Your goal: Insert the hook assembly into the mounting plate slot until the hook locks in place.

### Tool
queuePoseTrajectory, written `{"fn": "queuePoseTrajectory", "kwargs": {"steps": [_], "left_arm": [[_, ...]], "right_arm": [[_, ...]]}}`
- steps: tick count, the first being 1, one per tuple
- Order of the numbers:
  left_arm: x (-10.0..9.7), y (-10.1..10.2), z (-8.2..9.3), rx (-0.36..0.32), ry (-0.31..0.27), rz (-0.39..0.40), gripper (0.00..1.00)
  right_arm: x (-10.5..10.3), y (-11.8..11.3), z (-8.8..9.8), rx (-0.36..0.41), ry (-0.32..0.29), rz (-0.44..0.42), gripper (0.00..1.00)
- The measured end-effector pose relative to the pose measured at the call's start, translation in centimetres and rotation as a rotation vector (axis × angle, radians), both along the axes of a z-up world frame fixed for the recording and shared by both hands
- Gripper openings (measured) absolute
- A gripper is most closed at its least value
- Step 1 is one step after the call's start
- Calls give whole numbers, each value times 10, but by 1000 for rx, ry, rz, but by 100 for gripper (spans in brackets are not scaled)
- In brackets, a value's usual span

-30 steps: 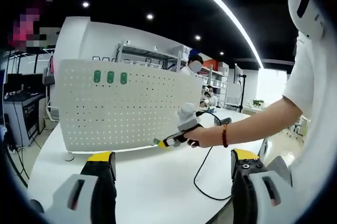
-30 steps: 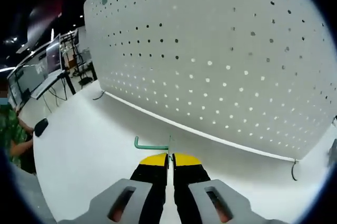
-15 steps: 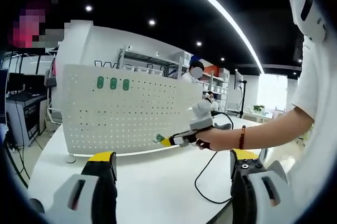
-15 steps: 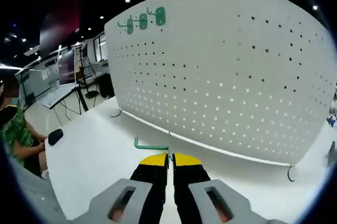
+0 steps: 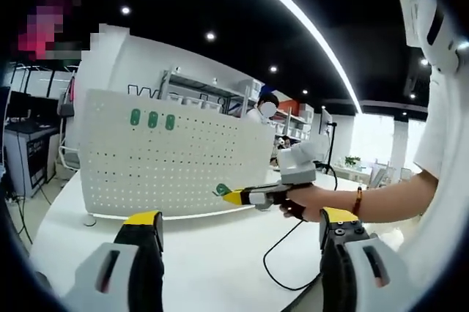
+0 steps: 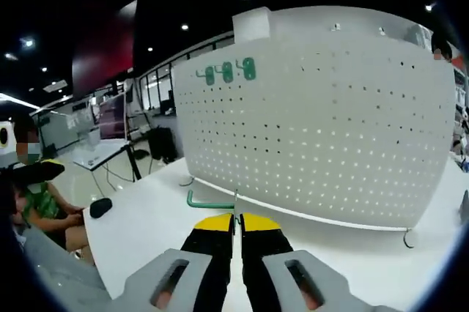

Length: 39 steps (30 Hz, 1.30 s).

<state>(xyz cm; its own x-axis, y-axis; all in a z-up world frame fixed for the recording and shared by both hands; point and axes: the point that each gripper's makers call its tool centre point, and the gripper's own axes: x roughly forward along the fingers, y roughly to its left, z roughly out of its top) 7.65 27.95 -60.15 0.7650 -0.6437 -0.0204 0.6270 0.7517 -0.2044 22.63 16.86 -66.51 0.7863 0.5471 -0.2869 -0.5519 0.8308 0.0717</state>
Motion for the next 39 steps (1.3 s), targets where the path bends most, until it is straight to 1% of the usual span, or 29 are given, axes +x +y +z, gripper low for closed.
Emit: {"fn": "queuePoseTrajectory", "kwargs": {"steps": [3,5,7,8,9,10,11,13,16,17,18,20,22,23,26,27,28,29,30,33,34,35,36,38,39], "left_arm": [[0,-2,1,-11,7,-18,89],[-1,-4,3,-19,1,-31,88],[0,-6,5,-40,2,-40,87],[0,-7,6,-49,2,-44,87],[-1,-8,7,-57,3,-50,87],[-1,-9,8,-61,3,-53,86],[-1,-10,9,-63,2,-56,86],[-2,-11,11,-71,-1,-60,86],[-1,-11,14,-99,-1,-57,84],[-2,-12,18,-121,-16,-62,84],[-2,-13,20,-137,-15,-65,84],[-2,-16,21,-166,5,-85,83],[0,-16,21,-184,22,-89,81],[1,-17,22,-194,25,-93,79],[3,-18,29,-246,13,-98,76],[4,-19,29,-260,14,-104,75],[5,-19,30,-264,15,-106,74],[6,-21,29,-264,20,-110,73],[6,-23,28,-267,39,-120,72],[8,-26,26,-268,57,-131,70],[8,-27,26,-271,59,-133,69],[8,-28,26,-277,60,-136,69],[10,-28,26,-287,66,-134,68],[12,-28,24,-293,80,-130,66],[13,-27,23,-301,86,-130,64]], "right_arm": [[-10,2,6,9,-20,5,2],[-17,4,12,20,-39,7,2],[-22,6,16,27,-47,9,2],[-24,7,18,29,-59,9,2],[-27,10,24,46,-84,23,2],[-30,11,25,46,-94,31,2],[-32,11,27,47,-90,30,2],[-36,13,34,67,-121,37,2],[-42,14,39,85,-127,47,2],[-44,17,41,105,-125,57,2],[-45,17,42,109,-122,55,2],[-50,21,46,104,-148,75,2],[-55,23,48,114,-146,79,2],[-57,25,51,115,-167,91,2],[-63,27,57,112,-183,100,2],[-64,29,61,112,-212,116,2],[-65,29,62,116,-208,116,2],[-67,31,66,126,-222,126,2],[-68,33,69,123,-246,143,2],[-70,34,70,106,-266,151,2],[-72,38,74,98,-299,174,2],[-73,39,75,114,-302,177,2],[-73,40,75,134,-288,176,2],[-73,42,74,140,-301,183,2],[-74,44,74,143,-296,188,2]]}}
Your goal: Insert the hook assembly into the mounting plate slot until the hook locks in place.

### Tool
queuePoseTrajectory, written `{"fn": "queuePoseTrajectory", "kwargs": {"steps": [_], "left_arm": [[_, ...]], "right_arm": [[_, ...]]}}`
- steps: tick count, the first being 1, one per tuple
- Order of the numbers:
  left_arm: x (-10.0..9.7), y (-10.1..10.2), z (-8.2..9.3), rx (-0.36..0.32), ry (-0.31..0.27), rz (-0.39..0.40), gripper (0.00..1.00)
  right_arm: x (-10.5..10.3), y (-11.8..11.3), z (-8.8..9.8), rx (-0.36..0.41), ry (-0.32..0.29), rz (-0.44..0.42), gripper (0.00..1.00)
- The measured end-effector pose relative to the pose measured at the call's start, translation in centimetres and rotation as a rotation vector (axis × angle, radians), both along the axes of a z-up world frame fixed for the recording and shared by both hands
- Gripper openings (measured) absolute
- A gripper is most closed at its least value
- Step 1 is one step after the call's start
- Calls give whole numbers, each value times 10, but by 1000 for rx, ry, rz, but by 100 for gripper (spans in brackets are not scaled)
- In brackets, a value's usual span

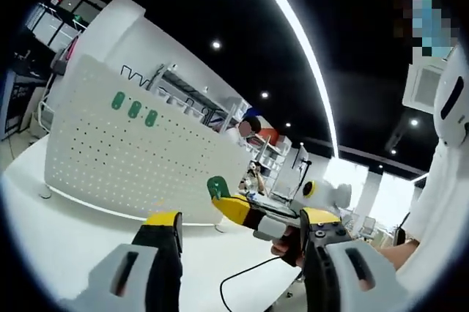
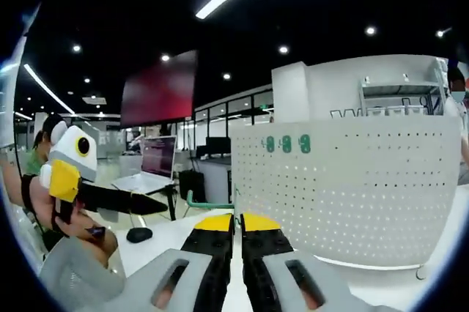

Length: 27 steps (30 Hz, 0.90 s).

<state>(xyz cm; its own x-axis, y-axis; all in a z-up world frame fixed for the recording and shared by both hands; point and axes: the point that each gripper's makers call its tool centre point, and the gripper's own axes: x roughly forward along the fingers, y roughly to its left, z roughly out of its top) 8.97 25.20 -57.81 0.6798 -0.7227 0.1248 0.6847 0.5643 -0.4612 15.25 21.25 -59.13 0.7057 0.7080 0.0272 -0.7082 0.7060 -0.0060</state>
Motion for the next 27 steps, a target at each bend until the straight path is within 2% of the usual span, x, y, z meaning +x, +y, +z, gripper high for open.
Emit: {"fn": "queuePoseTrajectory", "kwargs": {"steps": [3,6,8,11,20,27], "left_arm": [[3,2,2,-37,-2,5,58],[6,5,3,-46,-5,4,49],[9,6,6,-96,14,-3,49],[14,7,3,-110,40,3,49],[18,7,-3,-152,71,4,39],[21,9,-6,-167,102,-3,20]], "right_arm": [[-3,6,-1,2,-5,16,2],[-7,12,2,13,-12,32,2],[-8,16,2,1,-17,41,2],[-11,21,0,-4,-10,52,2],[-20,31,0,-2,-14,98,2],[-25,38,5,-7,-29,121,2]]}}
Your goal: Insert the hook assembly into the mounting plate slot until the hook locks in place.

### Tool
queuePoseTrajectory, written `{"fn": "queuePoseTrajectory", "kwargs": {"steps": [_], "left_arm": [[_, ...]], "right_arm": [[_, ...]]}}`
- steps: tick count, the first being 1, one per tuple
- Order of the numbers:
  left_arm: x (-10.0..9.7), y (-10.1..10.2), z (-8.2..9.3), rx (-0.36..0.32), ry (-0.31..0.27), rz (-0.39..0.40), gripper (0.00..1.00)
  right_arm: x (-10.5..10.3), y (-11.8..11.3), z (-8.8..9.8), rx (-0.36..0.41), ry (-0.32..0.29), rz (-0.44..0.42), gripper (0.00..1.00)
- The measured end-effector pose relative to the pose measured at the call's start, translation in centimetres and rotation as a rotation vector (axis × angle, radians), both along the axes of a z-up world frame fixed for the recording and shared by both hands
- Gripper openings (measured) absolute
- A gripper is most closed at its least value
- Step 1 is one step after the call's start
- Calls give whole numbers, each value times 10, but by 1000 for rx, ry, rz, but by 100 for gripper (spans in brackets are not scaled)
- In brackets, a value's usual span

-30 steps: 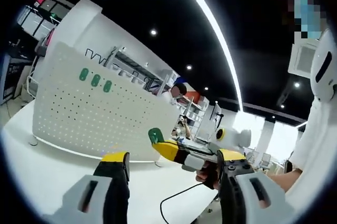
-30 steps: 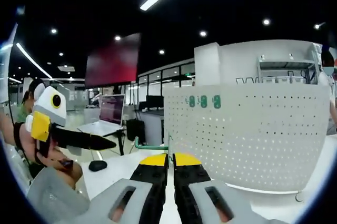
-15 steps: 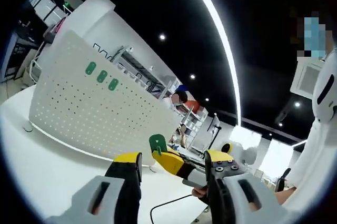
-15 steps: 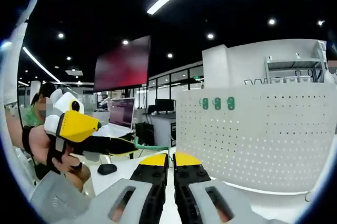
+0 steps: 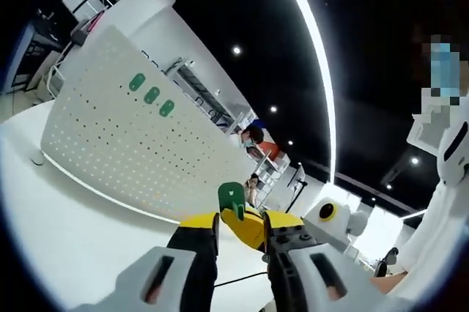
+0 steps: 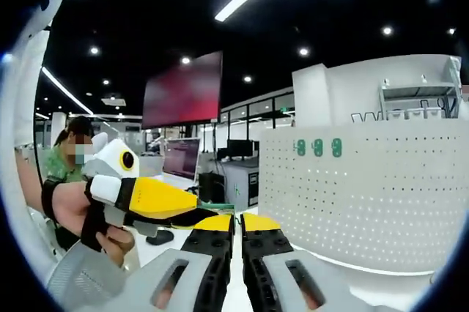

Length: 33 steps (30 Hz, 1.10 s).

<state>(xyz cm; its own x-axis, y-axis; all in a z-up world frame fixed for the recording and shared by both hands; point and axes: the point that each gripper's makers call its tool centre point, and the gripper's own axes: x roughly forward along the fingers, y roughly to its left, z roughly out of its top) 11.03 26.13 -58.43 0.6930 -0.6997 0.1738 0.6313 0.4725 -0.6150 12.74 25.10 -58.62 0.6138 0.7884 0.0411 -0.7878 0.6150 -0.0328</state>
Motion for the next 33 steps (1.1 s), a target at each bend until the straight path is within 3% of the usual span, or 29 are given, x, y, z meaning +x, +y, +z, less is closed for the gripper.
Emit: {"fn": "queuePoseTrajectory", "kwargs": {"steps": [4,21,33], "left_arm": [[3,2,-1,-8,17,4,13],[8,9,-7,-36,66,18,4],[13,17,-5,27,21,56,3]], "right_arm": [[-3,5,0,-2,-2,24,2],[-4,13,-4,-71,-53,13,3],[-1,15,-1,-68,-44,15,5]]}}
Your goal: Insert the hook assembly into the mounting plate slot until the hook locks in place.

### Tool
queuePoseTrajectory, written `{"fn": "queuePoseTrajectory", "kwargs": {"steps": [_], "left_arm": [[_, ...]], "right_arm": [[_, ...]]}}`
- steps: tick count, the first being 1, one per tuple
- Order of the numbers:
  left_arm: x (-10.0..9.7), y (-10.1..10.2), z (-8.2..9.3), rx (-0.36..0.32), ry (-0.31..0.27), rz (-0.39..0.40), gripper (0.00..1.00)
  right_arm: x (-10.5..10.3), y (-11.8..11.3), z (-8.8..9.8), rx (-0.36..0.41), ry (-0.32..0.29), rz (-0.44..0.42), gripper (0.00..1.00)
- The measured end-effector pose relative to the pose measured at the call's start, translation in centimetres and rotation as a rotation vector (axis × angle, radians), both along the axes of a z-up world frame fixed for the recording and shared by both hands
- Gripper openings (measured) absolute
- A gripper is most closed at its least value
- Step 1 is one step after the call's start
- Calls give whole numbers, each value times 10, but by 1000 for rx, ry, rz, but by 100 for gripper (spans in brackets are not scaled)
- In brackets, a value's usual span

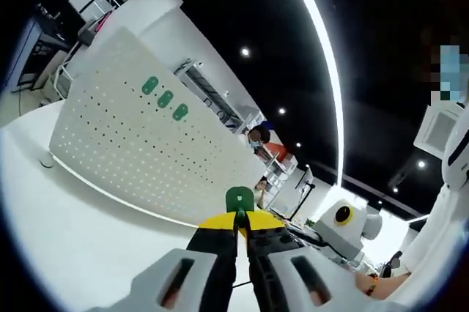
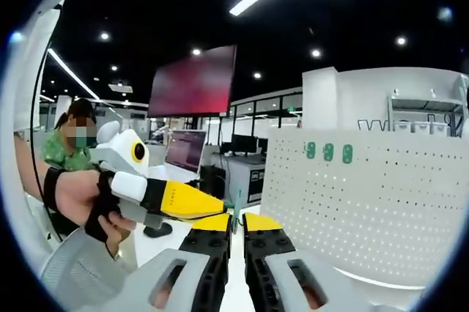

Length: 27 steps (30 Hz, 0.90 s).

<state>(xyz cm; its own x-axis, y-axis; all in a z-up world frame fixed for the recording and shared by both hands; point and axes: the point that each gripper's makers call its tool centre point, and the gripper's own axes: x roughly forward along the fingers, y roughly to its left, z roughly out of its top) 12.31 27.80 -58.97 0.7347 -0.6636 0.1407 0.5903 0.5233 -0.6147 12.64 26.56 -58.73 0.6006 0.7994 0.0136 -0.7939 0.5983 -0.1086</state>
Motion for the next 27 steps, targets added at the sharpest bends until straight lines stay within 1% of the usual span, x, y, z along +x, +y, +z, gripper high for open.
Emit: {"fn": "queuePoseTrajectory", "kwargs": {"steps": [4,7,9,12,15,17,19,20,21,22,23,24,25,26,27], "left_arm": [[2,5,3,11,-17,20,3],[4,8,5,26,-36,36,3],[5,11,7,36,-42,53,3],[8,15,10,81,-71,78,3],[10,18,13,75,-75,83,3],[12,19,14,98,-92,97,3],[16,24,16,137,-124,116,3],[18,26,19,149,-140,133,3],[19,26,20,150,-141,136,3],[20,27,22,151,-144,137,3],[22,29,24,166,-156,149,3],[23,30,25,180,-161,157,3],[26,31,25,215,-171,168,3],[27,31,27,221,-175,171,3],[28,30,29,219,-177,171,3]], "right_arm": [[2,-2,-4,-3,21,1,8],[1,-4,-5,-1,17,5,8],[2,-7,-6,0,34,1,8],[1,-14,-5,10,32,-10,8],[2,-19,-7,6,39,-20,8],[3,-23,-9,-3,44,-30,9],[3,-28,-9,3,51,-36,11],[3,-31,-10,2,60,-48,12],[3,-33,-11,-1,63,-52,13],[4,-36,-15,-4,83,-55,14],[4,-38,-21,-8,120,-59,14],[5,-43,-29,-33,168,-75,14],[5,-42,-27,-26,135,-65,16],[3,-44,-28,-15,130,-62,19],[2,-45,-29,2,146,-58,22]]}}
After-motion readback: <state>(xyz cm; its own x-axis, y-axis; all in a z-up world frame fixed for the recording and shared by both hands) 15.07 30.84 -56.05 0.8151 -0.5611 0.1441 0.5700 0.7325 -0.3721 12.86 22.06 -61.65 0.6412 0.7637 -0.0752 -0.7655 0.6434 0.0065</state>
